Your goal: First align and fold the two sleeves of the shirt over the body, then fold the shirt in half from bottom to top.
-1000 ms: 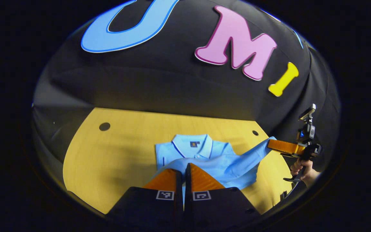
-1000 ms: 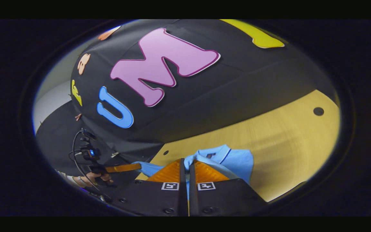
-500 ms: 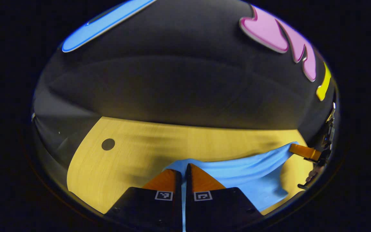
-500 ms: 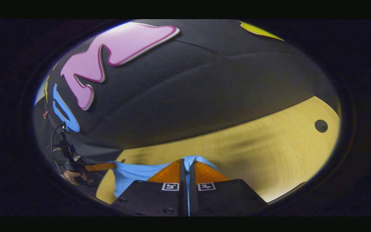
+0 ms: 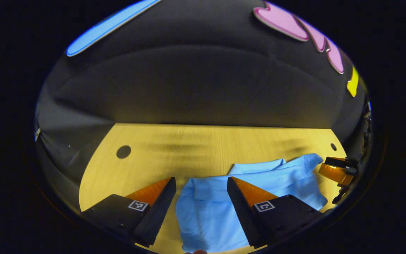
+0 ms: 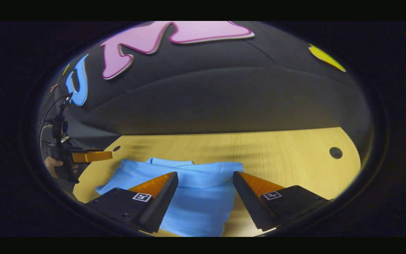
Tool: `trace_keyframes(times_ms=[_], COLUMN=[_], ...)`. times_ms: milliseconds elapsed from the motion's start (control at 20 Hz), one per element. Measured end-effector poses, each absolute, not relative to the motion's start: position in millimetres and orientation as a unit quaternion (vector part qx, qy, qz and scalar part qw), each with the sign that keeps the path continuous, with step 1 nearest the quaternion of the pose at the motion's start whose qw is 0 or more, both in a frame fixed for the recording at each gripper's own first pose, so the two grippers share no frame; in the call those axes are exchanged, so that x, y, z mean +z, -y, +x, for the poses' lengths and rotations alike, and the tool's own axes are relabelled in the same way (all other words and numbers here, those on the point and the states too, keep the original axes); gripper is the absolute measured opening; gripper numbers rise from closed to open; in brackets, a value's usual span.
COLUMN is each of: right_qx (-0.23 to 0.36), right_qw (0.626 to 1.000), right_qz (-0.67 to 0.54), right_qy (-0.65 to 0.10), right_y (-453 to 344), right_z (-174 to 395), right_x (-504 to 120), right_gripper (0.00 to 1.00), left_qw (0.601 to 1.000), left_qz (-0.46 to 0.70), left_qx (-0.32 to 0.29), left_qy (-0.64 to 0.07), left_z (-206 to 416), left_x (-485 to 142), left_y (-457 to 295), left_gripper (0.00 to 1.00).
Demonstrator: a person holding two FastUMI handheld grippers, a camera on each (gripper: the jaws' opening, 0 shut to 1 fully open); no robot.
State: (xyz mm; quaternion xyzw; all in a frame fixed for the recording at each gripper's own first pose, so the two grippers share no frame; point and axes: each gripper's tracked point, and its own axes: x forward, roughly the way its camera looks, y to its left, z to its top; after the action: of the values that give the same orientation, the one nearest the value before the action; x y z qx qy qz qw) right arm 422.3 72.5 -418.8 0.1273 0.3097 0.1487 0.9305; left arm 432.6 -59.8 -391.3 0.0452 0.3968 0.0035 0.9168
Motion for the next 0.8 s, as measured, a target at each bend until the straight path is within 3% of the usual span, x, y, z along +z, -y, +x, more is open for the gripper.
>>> trace_keyframes(times_ms=[50,100,150,200,250,450,800], right_qx=[0.145,0.14,0.132,0.125,0.117,0.077,0.051], right_qw=[0.939,0.947,0.955,0.963,0.97,0.987,0.991], right_qz=[0.111,0.095,0.078,0.063,0.049,0.021,0.026], right_qy=[-0.292,-0.273,-0.253,-0.231,-0.207,-0.139,-0.12], right_y=[-72,-73,-73,-72,-73,-72,-75], right_z=[415,408,397,384,367,294,151], right_x=[-402,-384,-361,-336,-307,-215,-138], right_gripper=[0.98,0.91,0.98,0.9,0.98,0.98,0.95], left_qw=[0.924,0.931,0.937,0.943,0.947,0.966,0.979], left_qz=[0.047,0.05,0.055,0.06,0.067,0.077,0.033], left_qx=[-0.004,-0.01,-0.015,-0.022,-0.027,-0.055,-0.099], left_qy=[-0.379,-0.362,-0.344,-0.327,-0.313,-0.24,-0.173], left_z=[426,416,406,391,375,299,106], left_x=[-372,-355,-339,-320,-302,-224,-131], left_y=[64,66,70,73,77,98,120], left_gripper=[0.94,0.94,0.94,0.94,0.94,0.94,0.94])
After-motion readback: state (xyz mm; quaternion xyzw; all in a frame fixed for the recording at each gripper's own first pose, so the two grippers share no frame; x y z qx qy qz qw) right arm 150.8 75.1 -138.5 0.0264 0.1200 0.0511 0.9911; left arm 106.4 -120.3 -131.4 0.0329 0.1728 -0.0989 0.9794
